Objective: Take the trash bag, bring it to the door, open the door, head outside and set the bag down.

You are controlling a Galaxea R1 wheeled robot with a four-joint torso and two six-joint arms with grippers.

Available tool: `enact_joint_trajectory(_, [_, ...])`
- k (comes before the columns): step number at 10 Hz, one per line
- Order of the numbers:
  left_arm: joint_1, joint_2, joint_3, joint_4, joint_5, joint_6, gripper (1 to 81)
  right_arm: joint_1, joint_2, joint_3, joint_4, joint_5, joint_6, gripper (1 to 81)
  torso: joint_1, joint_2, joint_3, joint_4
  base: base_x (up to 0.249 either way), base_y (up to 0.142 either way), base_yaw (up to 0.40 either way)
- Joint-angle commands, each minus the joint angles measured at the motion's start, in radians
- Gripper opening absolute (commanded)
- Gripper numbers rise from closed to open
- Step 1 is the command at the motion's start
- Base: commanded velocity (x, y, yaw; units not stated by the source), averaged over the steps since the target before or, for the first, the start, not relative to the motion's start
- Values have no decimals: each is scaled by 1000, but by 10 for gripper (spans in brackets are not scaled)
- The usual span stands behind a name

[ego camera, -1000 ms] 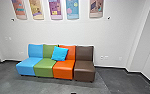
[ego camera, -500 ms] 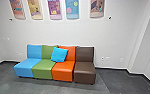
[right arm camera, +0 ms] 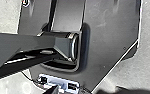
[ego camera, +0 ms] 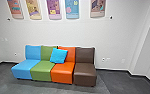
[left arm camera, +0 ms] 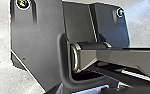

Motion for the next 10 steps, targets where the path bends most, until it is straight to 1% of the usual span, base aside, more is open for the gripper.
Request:
enact_joint_trajectory(1, [-39,0,5,-6,62,3,811,33,-3,3,-3,-57,0,811,0,0,0,0,146,0,0])
enact_joint_trajectory(10, [-36,2,5,-6,62,5,811,33,-3,3,-4,-57,0,811,0,0,0,0,143,0,0])
